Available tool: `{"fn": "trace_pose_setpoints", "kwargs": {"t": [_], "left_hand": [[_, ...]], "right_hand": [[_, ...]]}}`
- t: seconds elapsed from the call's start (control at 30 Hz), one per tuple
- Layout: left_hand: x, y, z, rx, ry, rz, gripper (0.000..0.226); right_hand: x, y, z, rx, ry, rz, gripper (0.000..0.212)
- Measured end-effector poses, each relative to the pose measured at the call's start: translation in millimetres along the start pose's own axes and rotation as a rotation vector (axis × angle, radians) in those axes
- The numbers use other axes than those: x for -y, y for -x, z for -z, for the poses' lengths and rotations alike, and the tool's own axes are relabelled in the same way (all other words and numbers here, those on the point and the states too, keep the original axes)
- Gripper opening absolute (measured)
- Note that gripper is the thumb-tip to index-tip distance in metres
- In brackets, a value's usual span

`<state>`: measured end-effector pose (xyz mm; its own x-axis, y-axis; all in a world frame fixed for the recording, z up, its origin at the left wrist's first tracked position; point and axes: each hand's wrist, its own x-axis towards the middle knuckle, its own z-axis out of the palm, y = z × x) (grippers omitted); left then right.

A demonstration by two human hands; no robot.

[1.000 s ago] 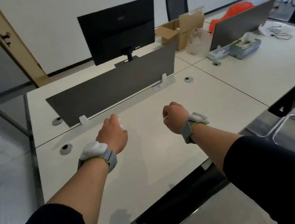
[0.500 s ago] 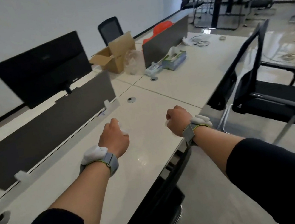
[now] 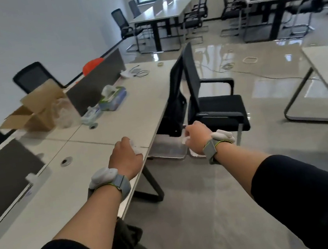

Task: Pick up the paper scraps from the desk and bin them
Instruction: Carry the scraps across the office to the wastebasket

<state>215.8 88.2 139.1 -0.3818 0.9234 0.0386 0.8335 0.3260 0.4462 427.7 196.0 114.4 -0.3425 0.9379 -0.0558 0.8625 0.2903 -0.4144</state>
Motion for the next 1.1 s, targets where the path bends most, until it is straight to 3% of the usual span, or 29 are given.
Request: {"fn": "trace_pose_setpoints", "kwargs": {"t": [0.6,0.8,1.1], "left_hand": [[-261.3,-124.2,-170.8,0.228,-0.072,-0.473,0.031],[-348.3,-215.4,-227.3,0.309,-0.044,-0.538,0.023],[-451.4,-302.9,-260.5,0.394,-0.043,-0.581,0.038]], "right_hand": [[-278.2,-24.9,103.7,-0.135,-0.066,-0.463,0.023],[-359.2,-83.1,138.0,-0.142,-0.062,-0.589,0.024],[-434.6,-142.9,199.3,-0.176,-0.017,-0.671,0.027]]}}
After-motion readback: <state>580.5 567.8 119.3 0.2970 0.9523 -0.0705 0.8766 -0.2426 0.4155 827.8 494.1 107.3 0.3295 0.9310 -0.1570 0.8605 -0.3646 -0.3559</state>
